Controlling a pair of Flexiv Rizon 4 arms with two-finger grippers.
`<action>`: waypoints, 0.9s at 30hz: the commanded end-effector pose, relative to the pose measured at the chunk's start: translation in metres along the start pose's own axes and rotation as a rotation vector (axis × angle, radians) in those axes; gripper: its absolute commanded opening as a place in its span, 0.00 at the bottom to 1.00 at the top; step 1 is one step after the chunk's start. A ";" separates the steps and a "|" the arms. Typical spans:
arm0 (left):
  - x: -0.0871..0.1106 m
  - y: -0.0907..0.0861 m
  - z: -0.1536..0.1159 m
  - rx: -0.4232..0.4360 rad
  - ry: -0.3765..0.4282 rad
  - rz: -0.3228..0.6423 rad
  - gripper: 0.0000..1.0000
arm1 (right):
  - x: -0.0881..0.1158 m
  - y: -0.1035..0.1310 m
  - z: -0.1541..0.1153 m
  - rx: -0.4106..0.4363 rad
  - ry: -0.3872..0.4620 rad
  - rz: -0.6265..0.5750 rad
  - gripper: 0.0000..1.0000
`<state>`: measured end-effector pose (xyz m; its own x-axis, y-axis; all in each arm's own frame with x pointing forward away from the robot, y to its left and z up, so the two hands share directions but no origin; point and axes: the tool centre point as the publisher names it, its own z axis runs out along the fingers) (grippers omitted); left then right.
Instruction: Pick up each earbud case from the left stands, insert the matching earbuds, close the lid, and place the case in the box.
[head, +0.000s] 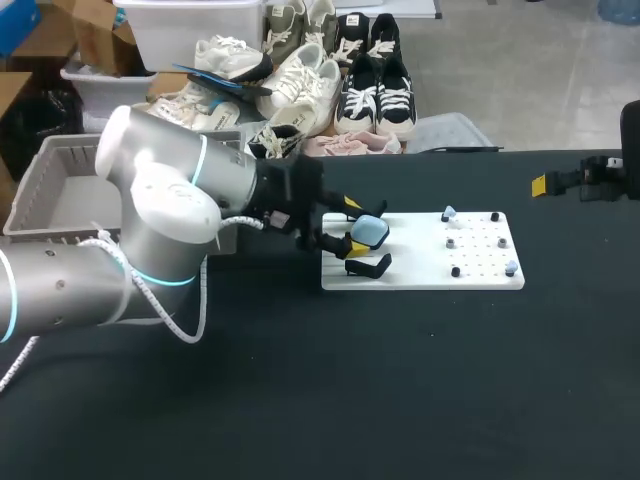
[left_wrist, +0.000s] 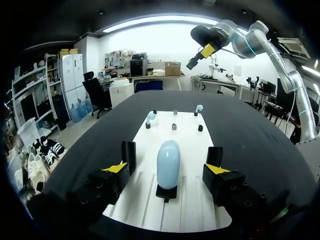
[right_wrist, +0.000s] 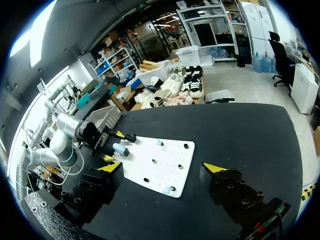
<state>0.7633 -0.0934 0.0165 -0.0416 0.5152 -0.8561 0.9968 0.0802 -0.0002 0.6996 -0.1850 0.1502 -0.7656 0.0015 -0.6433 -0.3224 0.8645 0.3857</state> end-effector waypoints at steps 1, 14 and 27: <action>0.001 0.003 0.004 0.003 -0.001 0.003 0.97 | 0.000 -0.001 0.000 -0.002 0.001 -0.001 1.00; 0.002 0.003 0.004 0.003 -0.011 -0.004 0.74 | 0.000 -0.001 0.000 -0.002 0.001 -0.001 1.00; 0.003 0.002 0.006 0.021 -0.018 -0.004 0.59 | 0.000 -0.001 0.000 -0.002 0.001 -0.001 1.00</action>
<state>0.7622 -0.0967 0.0129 -0.0459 0.5018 -0.8638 0.9974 0.0706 -0.0120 0.6996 -0.1850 0.1502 -0.7657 0.0015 -0.6433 -0.3224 0.8645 0.3857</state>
